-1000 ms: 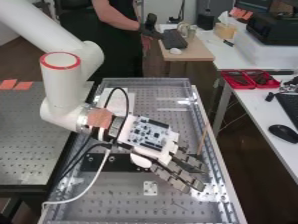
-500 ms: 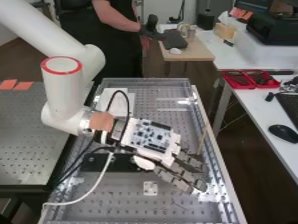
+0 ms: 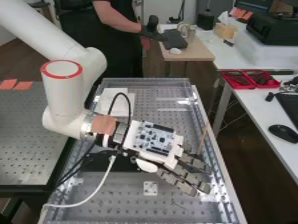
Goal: Grab the drill bit and place it in the clear container
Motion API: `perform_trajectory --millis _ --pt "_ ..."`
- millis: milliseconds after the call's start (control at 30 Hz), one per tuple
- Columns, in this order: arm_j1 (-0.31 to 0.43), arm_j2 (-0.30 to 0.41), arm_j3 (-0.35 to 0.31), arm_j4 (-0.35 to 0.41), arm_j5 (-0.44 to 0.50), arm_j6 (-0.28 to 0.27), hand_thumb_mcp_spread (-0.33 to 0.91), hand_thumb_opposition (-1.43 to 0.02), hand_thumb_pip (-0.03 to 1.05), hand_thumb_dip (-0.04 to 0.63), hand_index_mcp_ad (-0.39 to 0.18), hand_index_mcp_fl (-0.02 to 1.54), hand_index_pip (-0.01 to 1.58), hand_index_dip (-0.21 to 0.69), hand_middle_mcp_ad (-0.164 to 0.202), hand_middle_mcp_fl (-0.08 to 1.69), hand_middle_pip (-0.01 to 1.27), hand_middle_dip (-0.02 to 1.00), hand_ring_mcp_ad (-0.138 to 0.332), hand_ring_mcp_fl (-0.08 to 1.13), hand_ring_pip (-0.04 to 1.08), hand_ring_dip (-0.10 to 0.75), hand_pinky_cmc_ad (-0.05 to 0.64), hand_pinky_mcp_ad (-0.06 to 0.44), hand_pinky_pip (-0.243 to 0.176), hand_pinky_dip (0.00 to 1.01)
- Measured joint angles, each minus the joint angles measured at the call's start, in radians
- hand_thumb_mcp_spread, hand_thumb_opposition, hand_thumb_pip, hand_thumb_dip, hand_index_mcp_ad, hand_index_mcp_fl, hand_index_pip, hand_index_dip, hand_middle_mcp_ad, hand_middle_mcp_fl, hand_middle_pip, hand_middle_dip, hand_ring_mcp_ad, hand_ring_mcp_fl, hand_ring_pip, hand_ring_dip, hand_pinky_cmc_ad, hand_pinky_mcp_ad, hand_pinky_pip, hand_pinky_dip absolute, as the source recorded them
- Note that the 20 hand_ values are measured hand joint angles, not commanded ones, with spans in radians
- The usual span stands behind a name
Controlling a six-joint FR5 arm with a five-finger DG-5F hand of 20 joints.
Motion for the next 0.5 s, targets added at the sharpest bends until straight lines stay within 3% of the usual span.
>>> perform_trajectory --millis 500 --pt "-0.003 -0.012 0.016 -0.001 0.007 0.007 0.56 -0.92 0.55 0.267 -0.087 0.48 1.39 0.253 0.098 0.13 0.12 0.14 0.265 0.01 0.09 -0.024 0.297 0.213 -0.108 0.18"
